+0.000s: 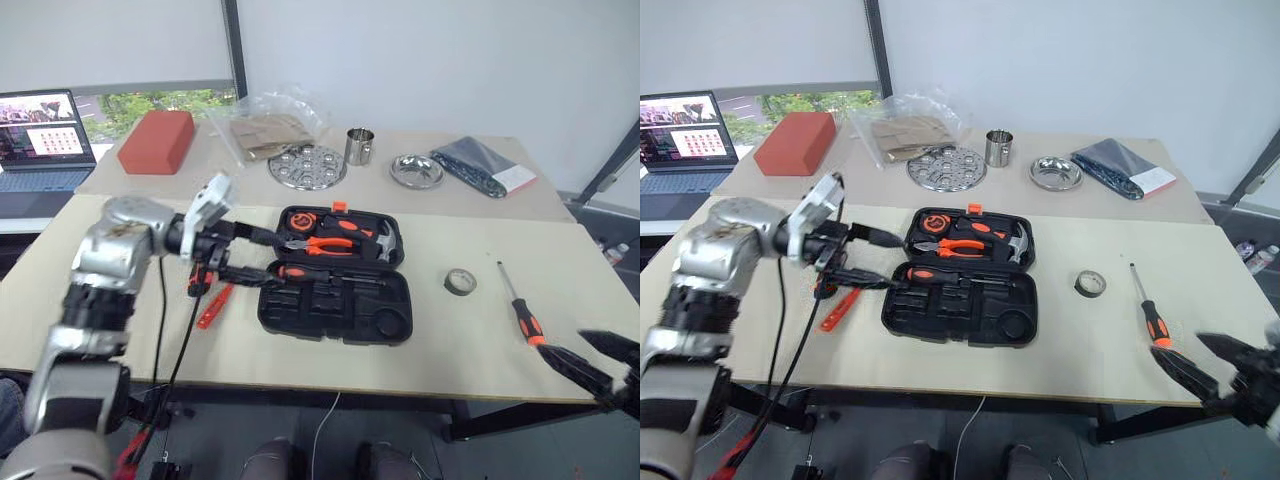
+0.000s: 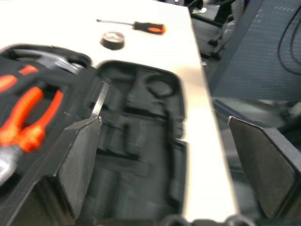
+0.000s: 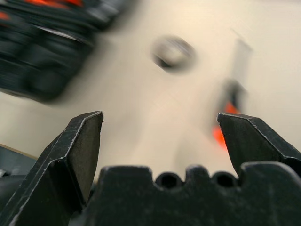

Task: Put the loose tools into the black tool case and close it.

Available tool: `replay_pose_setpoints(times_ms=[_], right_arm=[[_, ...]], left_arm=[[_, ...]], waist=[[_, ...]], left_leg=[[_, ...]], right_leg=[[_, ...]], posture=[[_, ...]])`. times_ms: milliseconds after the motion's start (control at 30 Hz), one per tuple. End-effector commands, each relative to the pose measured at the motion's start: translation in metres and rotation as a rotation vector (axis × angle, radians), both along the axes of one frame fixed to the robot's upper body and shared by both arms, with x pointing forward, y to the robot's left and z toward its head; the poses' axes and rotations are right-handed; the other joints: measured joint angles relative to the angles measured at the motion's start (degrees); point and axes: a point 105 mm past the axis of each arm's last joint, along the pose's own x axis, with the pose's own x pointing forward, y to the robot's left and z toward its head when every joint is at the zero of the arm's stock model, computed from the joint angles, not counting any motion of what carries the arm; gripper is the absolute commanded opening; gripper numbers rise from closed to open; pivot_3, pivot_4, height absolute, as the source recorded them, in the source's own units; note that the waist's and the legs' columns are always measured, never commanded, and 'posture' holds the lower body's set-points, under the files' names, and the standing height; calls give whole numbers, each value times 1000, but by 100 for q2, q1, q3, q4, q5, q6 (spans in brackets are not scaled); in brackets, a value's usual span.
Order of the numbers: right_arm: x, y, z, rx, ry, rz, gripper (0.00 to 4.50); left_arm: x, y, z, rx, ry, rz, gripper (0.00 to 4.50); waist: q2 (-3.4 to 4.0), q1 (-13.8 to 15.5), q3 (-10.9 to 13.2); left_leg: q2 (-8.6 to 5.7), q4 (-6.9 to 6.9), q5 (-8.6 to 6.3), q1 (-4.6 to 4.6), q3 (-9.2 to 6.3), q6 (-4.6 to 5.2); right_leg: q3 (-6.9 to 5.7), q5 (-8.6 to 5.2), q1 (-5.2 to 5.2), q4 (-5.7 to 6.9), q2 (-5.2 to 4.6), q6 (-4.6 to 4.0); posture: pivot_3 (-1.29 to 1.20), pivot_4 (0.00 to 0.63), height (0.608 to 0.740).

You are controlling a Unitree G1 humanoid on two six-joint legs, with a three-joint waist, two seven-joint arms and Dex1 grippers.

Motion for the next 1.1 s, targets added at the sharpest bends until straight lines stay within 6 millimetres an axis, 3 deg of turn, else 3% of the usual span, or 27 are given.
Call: replay_pose_setpoints(times_ms=[33,167,267,500,733,800,867,933,1033,1100], right_arm=[[7,-18,1,-45,-48,-93,4500],[42,-25,-19,-47,-61,-155,4500],[66,-26,-28,-23,-78,-185,4500],[108,-10,-61,46,-27,-163,4500],[120,3,-76,58,-15,-145,2410],[122,-2,-66,-82,-90,-141,1652],[126,-1,-42,-99,-203,-146,1035],[131,11,-12,-78,-317,-77,984],[130,64,29,-35,-413,250,984],[118,123,52,6,-387,637,984]], left_arm=[[-11,-5,6,11,-65,-58,4449],[-16,-7,-2,35,-91,-53,4449],[-19,-7,-4,45,-101,-42,4449],[-22,1,-8,78,-111,14,4449],[-18,11,-10,105,-119,71,4500],[-17,15,-11,109,-115,91,4500],[-17,19,-14,114,-116,110,4500],[-18,25,-17,124,-120,135,4500],[-21,31,-19,131,-109,155,4500],[-24,33,-20,134,-102,162,4500]], waist=[[3,-6,1],[13,-96,3],[18,-158,3],[22,-164,1],[24,-169,2],[24,-182,2],[27,-193,3],[34,-217,7],[47,-277,16],[56,-313,22]], left_leg=[[0,0,3,8,3,-6],[5,-17,4,71,12,-15],[4,-33,10,71,27,-22],[6,-82,53,75,47,5],[5,-93,53,81,55,3],[6,-93,53,82,56,2],[6,-95,53,85,58,2],[6,-96,53,84,62,1],[7,-95,55,83,68,-1],[9,-97,56,85,69,-3]], right_leg=[[11,5,2,1,1,-7],[48,-9,29,3,0,-40],[92,1,19,19,7,-26],[92,-12,-9,36,51,-83],[96,-25,-8,34,50,-78],[98,-29,-8,34,50,-72],[103,-38,-10,38,50,-58],[108,-39,-15,42,49,-56],[115,-31,-23,49,49,-68],[119,-26,-26,53,50,-78]], posture=[[0,150,734],[0,150,734],[0,150,734],[0,150,734],[0,150,734],[0,150,734],[0,150,734],[0,150,734],[0,150,734],[0,150,734]])
